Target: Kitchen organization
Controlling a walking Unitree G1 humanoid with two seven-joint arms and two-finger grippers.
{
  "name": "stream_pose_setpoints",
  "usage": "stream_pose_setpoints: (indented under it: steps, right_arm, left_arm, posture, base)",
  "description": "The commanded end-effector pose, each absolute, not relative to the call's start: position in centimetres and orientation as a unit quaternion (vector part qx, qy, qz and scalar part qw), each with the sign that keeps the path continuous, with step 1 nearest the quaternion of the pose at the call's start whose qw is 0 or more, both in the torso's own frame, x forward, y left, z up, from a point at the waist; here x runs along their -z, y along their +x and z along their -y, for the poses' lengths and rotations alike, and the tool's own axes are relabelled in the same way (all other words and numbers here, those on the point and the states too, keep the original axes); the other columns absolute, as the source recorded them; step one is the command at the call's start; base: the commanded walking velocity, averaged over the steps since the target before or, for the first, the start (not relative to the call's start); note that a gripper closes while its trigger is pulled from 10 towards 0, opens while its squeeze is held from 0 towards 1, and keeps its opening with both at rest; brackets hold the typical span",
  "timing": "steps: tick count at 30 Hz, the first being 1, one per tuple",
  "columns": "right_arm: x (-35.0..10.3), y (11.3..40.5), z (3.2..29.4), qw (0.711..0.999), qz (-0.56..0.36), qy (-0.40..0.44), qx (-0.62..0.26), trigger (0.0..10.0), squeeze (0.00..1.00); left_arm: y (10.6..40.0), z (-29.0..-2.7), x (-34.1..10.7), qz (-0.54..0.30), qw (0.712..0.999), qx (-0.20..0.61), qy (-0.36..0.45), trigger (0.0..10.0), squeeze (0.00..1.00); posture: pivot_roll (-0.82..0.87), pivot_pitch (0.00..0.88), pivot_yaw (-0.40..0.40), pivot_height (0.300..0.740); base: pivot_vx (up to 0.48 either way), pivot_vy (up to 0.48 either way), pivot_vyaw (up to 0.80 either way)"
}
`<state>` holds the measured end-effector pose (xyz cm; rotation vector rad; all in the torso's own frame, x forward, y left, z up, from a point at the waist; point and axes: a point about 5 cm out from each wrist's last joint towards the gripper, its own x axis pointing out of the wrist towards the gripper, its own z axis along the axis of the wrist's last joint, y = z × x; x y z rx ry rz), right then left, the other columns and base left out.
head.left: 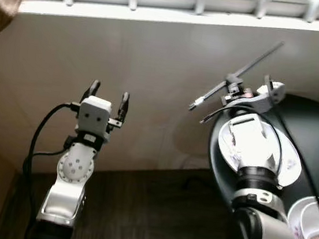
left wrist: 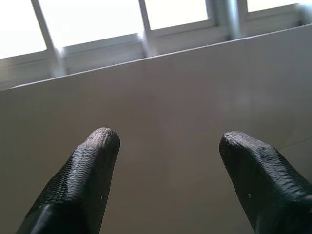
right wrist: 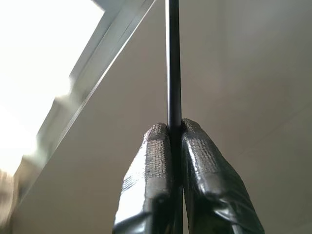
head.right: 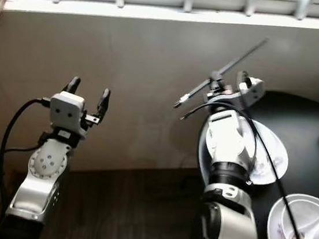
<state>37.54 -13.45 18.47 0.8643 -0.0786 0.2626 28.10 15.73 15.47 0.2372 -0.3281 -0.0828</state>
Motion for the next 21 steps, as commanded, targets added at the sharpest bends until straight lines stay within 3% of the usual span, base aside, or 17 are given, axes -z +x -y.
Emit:
stream_pose_setpoints:
  steps: [1, 4, 9, 21]
  right_arm:
    - [-19.4, 37.0, 13.0, 0.912, 0.055, 0.371, -0.165, 0.0, 0.0]
    - [-19.1, 35.5, 10.9, 0.93, 0.058, 0.269, -0.243, 0.0, 0.0]
    - [-18.3, 34.1, 9.3, 0.933, 0.055, 0.197, -0.295, 0.0, 0.0]
    - [-17.0, 32.7, 9.3, 0.943, 0.06, 0.087, -0.316, 0.0, 0.0]
  left_arm:
    - [28.1, -15.6, -15.3, 0.157, 0.979, 0.043, 0.121, 10.0, 0.0]
    - [28.2, -15.6, -15.2, 0.155, 0.98, 0.041, 0.119, 10.0, 0.0]
    - [28.2, -15.7, -15.3, 0.155, 0.98, 0.038, 0.118, 10.0, 0.0]
    - [28.2, -16.0, -15.0, 0.141, 0.983, 0.033, 0.11, 10.0, 0.0]
  posture:
    - [0.0, 0.0, -0.026, 0.74]
    - [0.0, 0.0, -0.027, 0.74]
    - [0.0, 0.0, -0.028, 0.74]
    - [0.0, 0.0, -0.028, 0.74]
  base:
    - [0.0, 0.0, 0.8]
    - [0.0, 0.0, 0.8]
    - [0.0, 0.0, 0.8]
    - [0.0, 0.04, 0.8]
